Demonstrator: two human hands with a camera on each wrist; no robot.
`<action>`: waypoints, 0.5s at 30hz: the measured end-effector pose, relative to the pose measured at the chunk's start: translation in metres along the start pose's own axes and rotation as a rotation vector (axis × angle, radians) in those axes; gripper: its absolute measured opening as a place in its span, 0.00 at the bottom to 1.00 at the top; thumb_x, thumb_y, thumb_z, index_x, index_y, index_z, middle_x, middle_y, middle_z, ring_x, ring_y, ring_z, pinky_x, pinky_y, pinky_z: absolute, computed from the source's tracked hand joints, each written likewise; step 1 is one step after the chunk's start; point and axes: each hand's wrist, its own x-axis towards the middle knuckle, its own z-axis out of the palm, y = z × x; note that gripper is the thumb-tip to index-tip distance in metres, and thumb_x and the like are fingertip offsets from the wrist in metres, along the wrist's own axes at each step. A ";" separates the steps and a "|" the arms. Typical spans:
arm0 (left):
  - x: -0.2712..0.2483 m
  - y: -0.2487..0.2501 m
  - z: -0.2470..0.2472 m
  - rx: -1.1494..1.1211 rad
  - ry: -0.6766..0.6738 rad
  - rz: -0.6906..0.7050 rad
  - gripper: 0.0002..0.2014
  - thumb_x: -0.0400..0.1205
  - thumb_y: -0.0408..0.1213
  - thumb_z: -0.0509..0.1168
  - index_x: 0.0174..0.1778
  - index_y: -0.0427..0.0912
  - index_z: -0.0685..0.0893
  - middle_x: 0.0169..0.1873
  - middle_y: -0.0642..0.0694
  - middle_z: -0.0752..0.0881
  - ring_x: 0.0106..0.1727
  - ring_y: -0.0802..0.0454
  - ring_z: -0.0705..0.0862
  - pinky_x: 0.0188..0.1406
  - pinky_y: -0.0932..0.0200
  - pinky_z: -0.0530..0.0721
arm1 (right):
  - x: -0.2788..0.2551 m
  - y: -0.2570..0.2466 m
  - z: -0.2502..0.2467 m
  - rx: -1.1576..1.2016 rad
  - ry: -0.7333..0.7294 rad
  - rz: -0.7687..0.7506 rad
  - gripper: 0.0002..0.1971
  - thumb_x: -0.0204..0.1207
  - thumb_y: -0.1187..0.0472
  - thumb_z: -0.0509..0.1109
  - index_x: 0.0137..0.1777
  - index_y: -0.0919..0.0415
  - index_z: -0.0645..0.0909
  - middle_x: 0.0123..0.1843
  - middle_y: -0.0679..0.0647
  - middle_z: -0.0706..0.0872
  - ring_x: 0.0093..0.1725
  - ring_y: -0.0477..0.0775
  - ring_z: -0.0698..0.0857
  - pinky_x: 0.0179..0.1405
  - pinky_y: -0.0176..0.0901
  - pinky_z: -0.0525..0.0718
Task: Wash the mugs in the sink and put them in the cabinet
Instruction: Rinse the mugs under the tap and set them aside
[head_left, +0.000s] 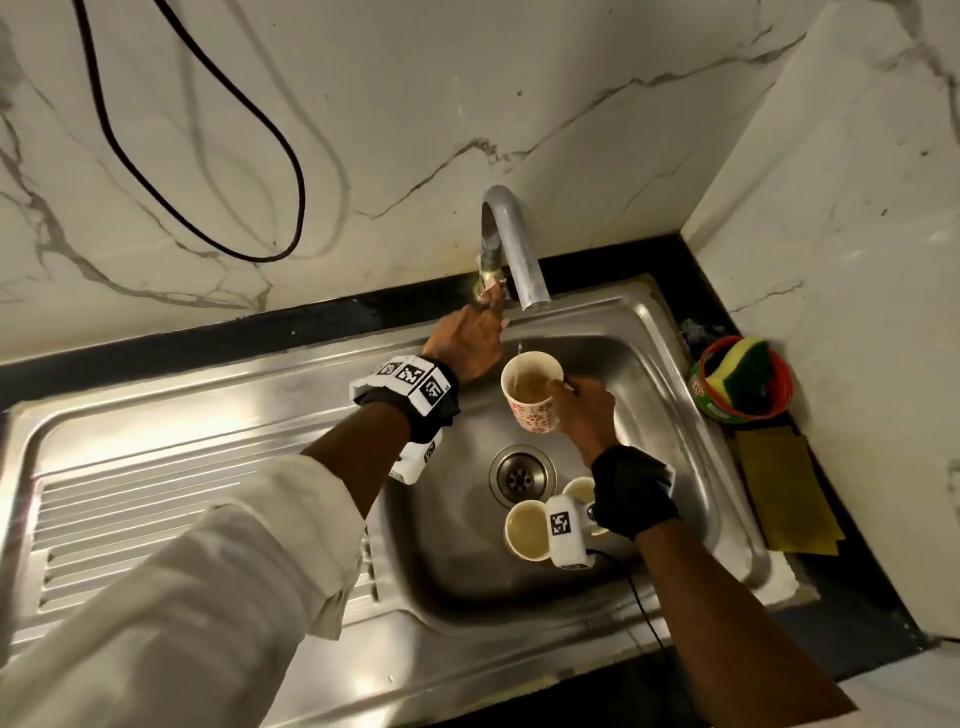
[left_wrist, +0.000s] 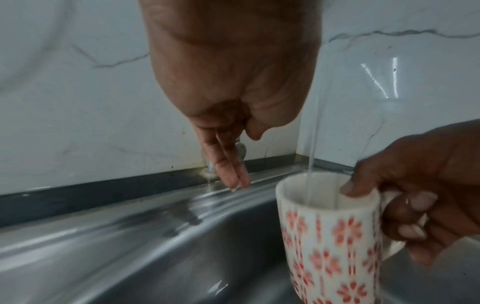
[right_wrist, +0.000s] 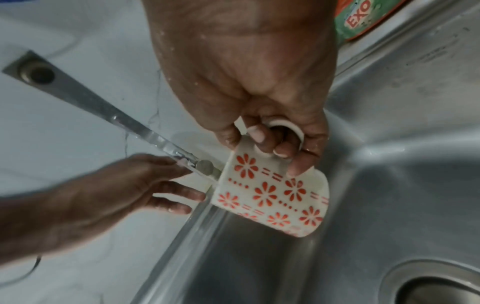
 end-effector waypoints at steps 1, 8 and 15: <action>0.001 -0.001 0.000 0.002 -0.016 -0.009 0.25 0.88 0.37 0.56 0.81 0.37 0.61 0.59 0.33 0.85 0.53 0.34 0.86 0.47 0.49 0.80 | 0.001 -0.002 0.003 -0.147 -0.037 -0.037 0.22 0.78 0.50 0.61 0.51 0.69 0.86 0.53 0.68 0.89 0.56 0.68 0.85 0.55 0.57 0.81; -0.007 0.000 0.018 -0.406 0.108 -0.087 0.33 0.86 0.42 0.60 0.85 0.50 0.52 0.62 0.37 0.86 0.50 0.39 0.89 0.56 0.40 0.87 | -0.013 -0.004 0.030 -0.862 -0.244 -0.254 0.13 0.78 0.61 0.66 0.60 0.64 0.82 0.60 0.62 0.86 0.60 0.65 0.84 0.54 0.53 0.81; -0.024 -0.001 0.043 -0.500 0.050 -0.174 0.33 0.86 0.45 0.62 0.86 0.49 0.54 0.71 0.37 0.81 0.60 0.38 0.87 0.69 0.38 0.79 | -0.032 0.015 0.047 -1.118 -0.305 -0.375 0.12 0.82 0.64 0.59 0.63 0.60 0.78 0.61 0.60 0.84 0.63 0.65 0.80 0.63 0.57 0.70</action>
